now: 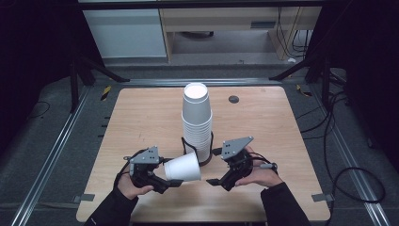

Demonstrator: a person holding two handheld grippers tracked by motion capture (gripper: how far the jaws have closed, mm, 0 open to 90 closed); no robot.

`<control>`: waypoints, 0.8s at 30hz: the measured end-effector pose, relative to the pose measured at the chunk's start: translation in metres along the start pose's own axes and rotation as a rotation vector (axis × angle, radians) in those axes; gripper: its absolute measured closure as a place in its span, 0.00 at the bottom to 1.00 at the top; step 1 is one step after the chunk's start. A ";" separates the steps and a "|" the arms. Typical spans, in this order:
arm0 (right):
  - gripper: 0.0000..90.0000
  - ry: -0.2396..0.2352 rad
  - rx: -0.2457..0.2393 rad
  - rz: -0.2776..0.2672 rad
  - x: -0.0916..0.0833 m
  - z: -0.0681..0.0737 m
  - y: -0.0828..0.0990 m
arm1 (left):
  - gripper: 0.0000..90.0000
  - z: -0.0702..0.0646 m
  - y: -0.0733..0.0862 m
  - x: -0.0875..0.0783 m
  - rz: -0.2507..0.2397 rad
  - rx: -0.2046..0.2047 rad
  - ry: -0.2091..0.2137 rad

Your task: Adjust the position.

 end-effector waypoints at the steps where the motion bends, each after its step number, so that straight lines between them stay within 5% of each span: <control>1: 0.02 0.001 0.013 -0.013 -0.001 0.000 0.001 | 0.23 -0.001 -0.001 0.001 -0.009 0.001 0.004; 12: 0.03 -0.041 0.061 -0.093 0.000 0.008 0.005 | 0.23 -0.011 -0.011 0.014 -0.076 0.035 0.048; 24: 0.03 -0.079 0.075 -0.104 0.011 0.011 0.004 | 0.23 -0.020 -0.013 0.028 -0.071 0.066 0.093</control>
Point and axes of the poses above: each handheld gripper's, and its own axes: x roughly forward along the jaws, y roughly out of its underside, z roughly to its left, the point moved 6 cm from there along x, roughly forward along the jaws, and after that the axes turned 11 degrees about -z, right-handed, at the moved point
